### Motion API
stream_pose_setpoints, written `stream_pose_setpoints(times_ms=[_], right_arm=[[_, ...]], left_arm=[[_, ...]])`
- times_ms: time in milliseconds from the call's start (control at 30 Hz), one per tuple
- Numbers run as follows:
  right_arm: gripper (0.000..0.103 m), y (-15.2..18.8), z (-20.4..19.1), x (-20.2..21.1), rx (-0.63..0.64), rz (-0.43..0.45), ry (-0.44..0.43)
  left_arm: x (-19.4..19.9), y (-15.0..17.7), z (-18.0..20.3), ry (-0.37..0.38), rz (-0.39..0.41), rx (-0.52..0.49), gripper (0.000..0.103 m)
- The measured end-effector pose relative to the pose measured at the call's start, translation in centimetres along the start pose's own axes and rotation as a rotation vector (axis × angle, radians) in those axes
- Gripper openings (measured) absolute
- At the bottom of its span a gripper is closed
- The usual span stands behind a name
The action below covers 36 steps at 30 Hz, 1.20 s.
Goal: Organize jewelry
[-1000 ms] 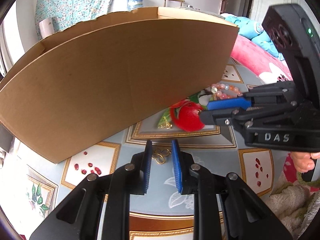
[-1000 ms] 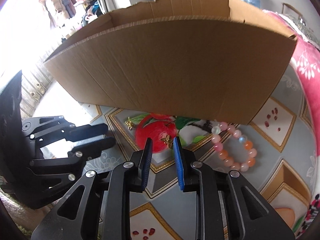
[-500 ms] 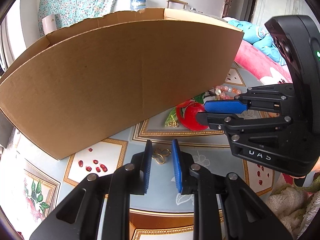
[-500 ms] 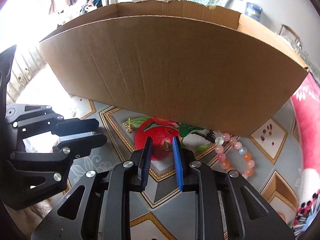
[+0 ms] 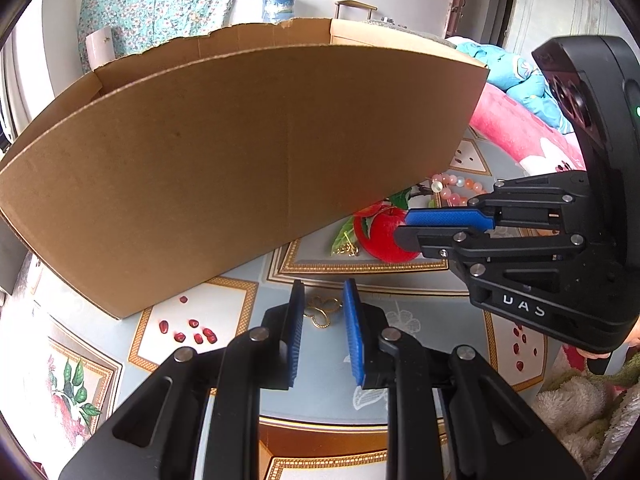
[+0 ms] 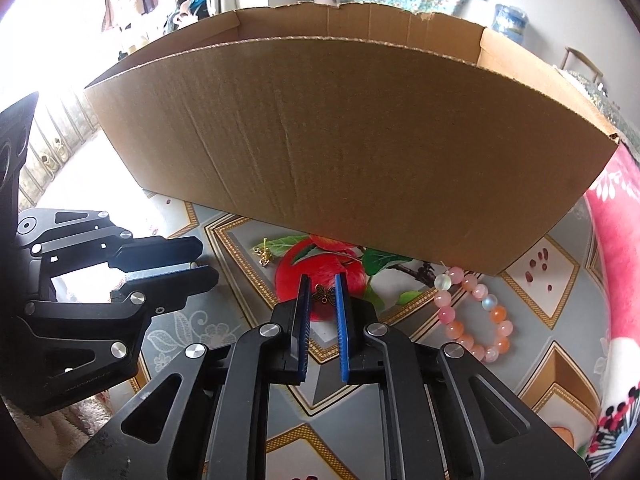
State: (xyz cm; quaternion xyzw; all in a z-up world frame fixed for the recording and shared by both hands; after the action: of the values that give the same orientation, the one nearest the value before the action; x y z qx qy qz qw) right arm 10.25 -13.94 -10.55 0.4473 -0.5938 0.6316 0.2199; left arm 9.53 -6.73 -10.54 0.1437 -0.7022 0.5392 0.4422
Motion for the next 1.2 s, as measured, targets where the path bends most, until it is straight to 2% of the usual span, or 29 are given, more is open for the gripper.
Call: stream_pose_setpoints(times_ms=[300, 533, 667, 733, 867, 1000, 1067, 1133, 1200], right_arm=[[0.01, -0.1, -0.1, 2.2, 0.009, 0.044, -0.006], [0.01, -0.2, -0.7, 6.2, 0.012, 0.123, -0.028], [0.01, -1.4, -1.3, 9.4, 0.027, 0.188, -0.046], [0.01, -2.7, -1.5, 11.4, 0.045, 0.232, -0.051], [0.01, -6.7, -0.6, 15.5, 0.052, 0.354, -0.106], [0.01, -10.5, 1.0, 15.1, 0.03, 0.343, -0.203], [0.01, -12.2, 2.2, 13.2, -0.012, 0.275, -0.266], [0.01, -13.5, 3.0, 11.0, -0.065, 0.195, -0.317], [0.01, -14.2, 3.9, 8.8, -0.106, 0.117, -0.329]], left_arm=[[1.8, -0.3, 0.4, -0.005, 0.03, -0.023, 0.019], [4.9, -0.7, 0.9, -0.015, 0.073, -0.043, 0.019], [8.9, -2.6, 0.8, -0.008, 0.158, -0.045, 0.019], [11.2, -4.5, 0.4, 0.01, 0.217, -0.04, 0.019], [13.2, -8.2, -0.7, 0.016, 0.278, -0.032, 0.019], [11.0, -12.1, -1.6, 0.066, 0.24, -0.004, 0.019], [8.3, -13.3, -2.1, 0.121, 0.172, 0.034, 0.019], [5.2, -14.0, -2.3, 0.14, 0.083, 0.055, 0.019], [2.7, -14.2, -2.5, 0.151, 0.016, 0.079, 0.019]])
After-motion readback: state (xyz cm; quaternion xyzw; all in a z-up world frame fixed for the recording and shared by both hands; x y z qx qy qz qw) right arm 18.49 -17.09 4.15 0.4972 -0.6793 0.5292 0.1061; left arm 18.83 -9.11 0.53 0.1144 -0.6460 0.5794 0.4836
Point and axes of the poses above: each gripper's, at about its wrist camera, not at the fingertips, and x roughly against the way its jaws point, z to its right, y to its underside, the point moved 9 cm from there along -x, roughly the way its jaws point, and after that the axes turned 7 degrees about -y, right-handed, at the moved point
